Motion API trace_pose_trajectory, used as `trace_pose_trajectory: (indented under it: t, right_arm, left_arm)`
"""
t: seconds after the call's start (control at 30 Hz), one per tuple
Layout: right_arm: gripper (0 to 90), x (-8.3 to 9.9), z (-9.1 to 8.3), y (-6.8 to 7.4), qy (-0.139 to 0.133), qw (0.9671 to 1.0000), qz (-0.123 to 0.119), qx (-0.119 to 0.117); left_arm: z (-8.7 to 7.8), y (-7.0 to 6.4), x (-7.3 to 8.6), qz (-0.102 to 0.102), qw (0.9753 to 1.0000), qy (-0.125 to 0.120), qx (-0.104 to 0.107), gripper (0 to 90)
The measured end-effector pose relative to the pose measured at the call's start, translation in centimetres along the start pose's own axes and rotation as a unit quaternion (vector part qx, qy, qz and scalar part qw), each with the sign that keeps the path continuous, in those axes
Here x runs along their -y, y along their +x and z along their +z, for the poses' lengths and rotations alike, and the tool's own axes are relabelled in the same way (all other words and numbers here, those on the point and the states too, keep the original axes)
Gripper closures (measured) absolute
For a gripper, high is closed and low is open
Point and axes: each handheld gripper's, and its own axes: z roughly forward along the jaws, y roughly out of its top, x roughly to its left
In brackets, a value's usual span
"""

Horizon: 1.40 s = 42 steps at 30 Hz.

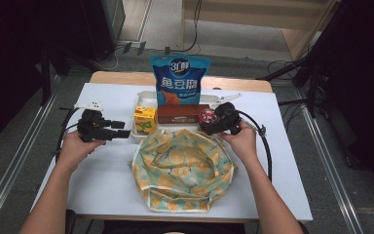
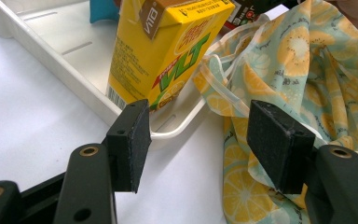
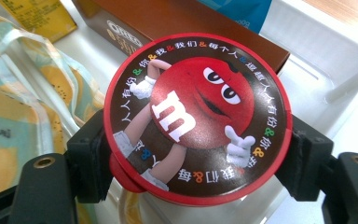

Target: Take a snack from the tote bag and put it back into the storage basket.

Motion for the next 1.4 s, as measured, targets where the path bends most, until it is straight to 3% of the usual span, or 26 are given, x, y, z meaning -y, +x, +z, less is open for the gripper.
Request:
trace_pose_trajectory:
  t: [0.5,1.1,1.4]
  right_arm:
    - [25.7,0.5,1.5,0.3,0.017,0.9998,-0.007,0.002]
    - [24.7,0.8,1.8,0.9,0.016,0.9997,-0.020,0.003]
    - [24.1,0.9,1.9,0.8,0.014,0.9998,-0.011,-0.005]
  left_arm:
    - [0.0,0.0,0.0,0.000,1.0000,0.000,0.001,40.0]
    - [-0.1,0.1,0.0,-0.002,1.0000,-0.001,0.001,39.9]
    - [-0.1,0.1,0.0,-0.002,1.0000,-0.002,0.001,39.9]
